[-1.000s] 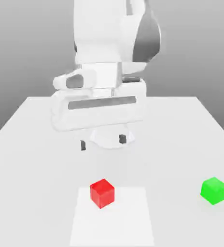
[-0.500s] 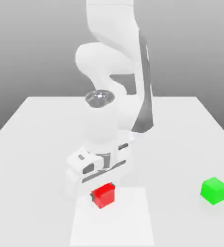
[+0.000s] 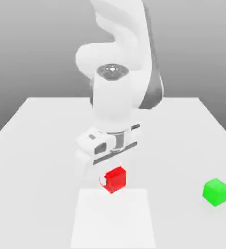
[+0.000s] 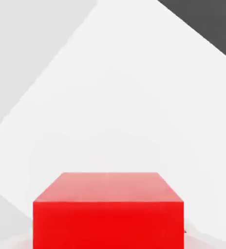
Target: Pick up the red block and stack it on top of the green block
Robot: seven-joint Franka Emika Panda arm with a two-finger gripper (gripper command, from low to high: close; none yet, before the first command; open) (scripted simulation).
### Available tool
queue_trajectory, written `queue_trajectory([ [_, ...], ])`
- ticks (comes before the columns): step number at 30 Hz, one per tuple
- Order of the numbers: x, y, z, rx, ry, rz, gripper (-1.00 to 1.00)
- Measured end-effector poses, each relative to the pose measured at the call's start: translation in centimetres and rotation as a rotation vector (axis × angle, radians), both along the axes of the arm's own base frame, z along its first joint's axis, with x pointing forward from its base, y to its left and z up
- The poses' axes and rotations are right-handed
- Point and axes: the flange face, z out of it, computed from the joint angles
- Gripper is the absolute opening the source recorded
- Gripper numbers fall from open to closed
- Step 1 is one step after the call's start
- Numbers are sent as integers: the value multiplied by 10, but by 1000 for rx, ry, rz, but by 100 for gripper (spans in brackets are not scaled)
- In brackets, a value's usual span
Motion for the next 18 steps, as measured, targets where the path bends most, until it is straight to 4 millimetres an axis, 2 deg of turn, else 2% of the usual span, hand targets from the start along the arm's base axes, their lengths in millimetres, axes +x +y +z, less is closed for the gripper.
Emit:
queue_trajectory([
  [2,2,48,6,-2,-2,39,-100],
  [5,-7,122,14,-1,-3,91,-100],
  [7,-21,170,19,2,-1,121,-100],
  [9,-45,222,24,6,2,166,-100],
  [10,-50,233,19,7,3,173,-100],
  [14,-47,234,-24,8,3,151,-100],
  [15,-47,234,-33,8,3,150,100],
  [18,-47,234,-33,8,3,150,100],
])
